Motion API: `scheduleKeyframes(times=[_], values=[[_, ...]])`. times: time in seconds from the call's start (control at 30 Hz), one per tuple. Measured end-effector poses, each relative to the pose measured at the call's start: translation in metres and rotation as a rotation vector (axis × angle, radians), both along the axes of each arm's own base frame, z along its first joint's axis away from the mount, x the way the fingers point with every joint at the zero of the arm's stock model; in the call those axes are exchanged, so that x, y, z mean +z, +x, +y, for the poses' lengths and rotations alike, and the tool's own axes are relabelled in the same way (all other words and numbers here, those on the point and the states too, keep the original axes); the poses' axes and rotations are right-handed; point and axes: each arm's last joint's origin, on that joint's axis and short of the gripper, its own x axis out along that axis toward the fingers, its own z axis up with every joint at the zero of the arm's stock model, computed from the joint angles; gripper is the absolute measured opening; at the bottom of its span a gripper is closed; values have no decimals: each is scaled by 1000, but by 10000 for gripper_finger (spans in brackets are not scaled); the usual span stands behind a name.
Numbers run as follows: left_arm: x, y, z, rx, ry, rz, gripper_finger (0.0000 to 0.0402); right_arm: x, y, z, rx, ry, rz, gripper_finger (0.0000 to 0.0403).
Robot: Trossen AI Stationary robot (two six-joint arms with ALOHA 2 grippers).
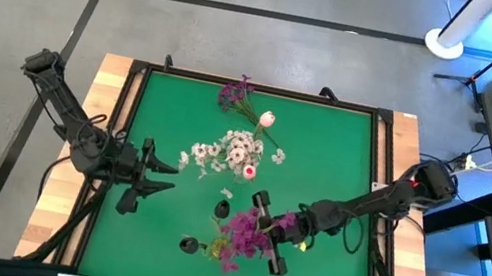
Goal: Sort flowers into vase by color
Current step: Put the left violet flowers into the yellow crystal vase
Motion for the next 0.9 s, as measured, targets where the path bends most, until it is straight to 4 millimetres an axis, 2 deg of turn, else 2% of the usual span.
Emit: scheduleKeyframes(times=[0.6,0.9], values=[[0,0,0,-5,-3,-2,149,-37,19,5,-32,-12,124,4],[0,0,0,-4,-2,-1,149,-52,26,-3,-94,41,269,45]])
